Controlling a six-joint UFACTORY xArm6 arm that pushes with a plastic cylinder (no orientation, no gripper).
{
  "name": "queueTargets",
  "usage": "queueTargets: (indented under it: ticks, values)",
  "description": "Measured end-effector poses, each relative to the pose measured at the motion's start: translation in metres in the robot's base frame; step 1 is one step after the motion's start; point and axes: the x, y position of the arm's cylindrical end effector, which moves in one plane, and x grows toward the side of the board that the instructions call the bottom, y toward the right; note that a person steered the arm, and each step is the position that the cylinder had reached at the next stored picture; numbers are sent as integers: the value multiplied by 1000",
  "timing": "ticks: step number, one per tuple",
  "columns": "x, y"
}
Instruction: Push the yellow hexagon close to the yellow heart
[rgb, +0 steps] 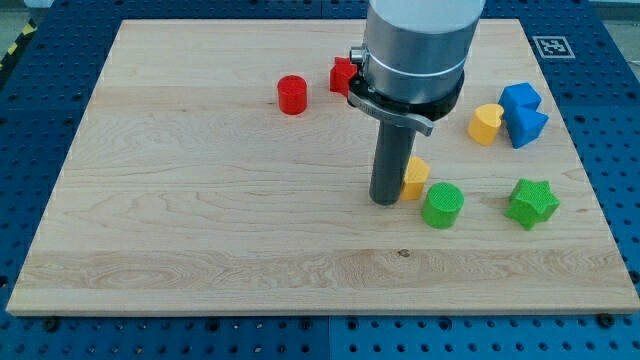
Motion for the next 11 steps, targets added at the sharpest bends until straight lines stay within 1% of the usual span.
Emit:
queueTargets:
  ticks: [2, 4, 7, 9, 11]
  values:
    - [-1, 0]
    - [16, 0]
    - [13, 4]
    - [-8, 8]
    - [0, 27]
